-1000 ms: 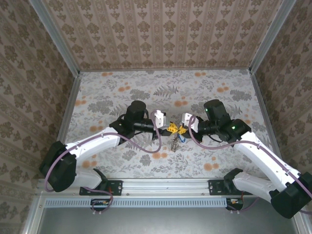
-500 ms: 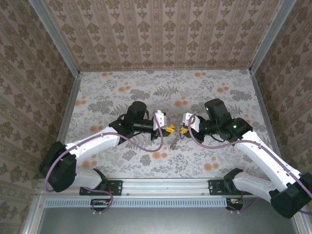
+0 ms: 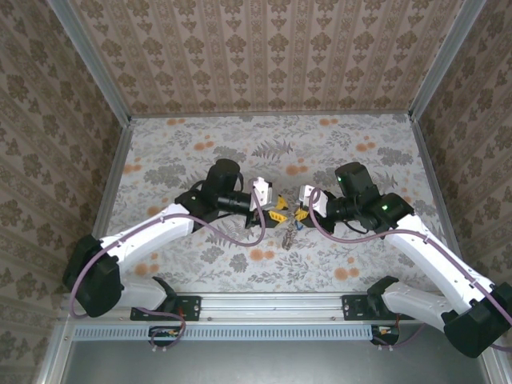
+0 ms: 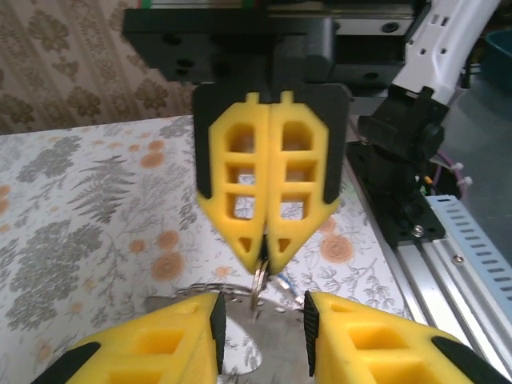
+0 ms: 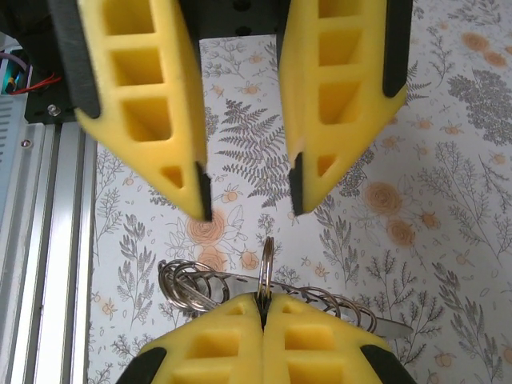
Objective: Put the keys on the keyring
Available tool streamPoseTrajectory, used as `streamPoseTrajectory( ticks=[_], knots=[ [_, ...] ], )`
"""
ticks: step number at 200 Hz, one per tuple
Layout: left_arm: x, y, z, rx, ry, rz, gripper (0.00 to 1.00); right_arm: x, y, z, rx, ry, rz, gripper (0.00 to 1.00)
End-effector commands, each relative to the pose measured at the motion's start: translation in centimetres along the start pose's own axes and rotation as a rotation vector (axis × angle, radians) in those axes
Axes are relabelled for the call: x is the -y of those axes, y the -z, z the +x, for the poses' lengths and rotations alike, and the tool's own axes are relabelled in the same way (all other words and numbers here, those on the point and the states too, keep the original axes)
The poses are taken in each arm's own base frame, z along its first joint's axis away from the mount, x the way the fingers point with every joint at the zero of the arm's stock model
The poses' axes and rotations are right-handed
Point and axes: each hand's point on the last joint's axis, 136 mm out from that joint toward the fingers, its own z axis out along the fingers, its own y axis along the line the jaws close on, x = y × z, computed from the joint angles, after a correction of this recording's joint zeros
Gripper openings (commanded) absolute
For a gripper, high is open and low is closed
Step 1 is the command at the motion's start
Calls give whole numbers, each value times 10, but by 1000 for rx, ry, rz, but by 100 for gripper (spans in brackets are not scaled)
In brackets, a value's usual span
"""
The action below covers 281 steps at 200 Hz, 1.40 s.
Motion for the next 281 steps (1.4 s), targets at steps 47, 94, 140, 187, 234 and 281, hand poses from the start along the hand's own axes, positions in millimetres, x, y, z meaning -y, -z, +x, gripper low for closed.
streamPoseTrajectory(
  ticks=[47,94,140,187,234,281],
  knots=[
    [-11,-10,5,-51,19,-13,33,-6,0,-14,61,15,-32,0],
    [-11,-11,0,-37,9,1,6,-6,-1,-17,75,12,-35,0],
    [-1,-7,-6,5,5,56,0,0,-4,-5,40,-3,10,15],
    [2,-2,-16,67,-19,73,0,0,-3,0,35,-21,19,23],
    [6,0,-25,112,-55,84,0,1,-7,-2,65,-28,21,24],
    [9,-3,-31,159,-72,86,0,1,-14,-14,127,-32,-19,12]
  ],
)
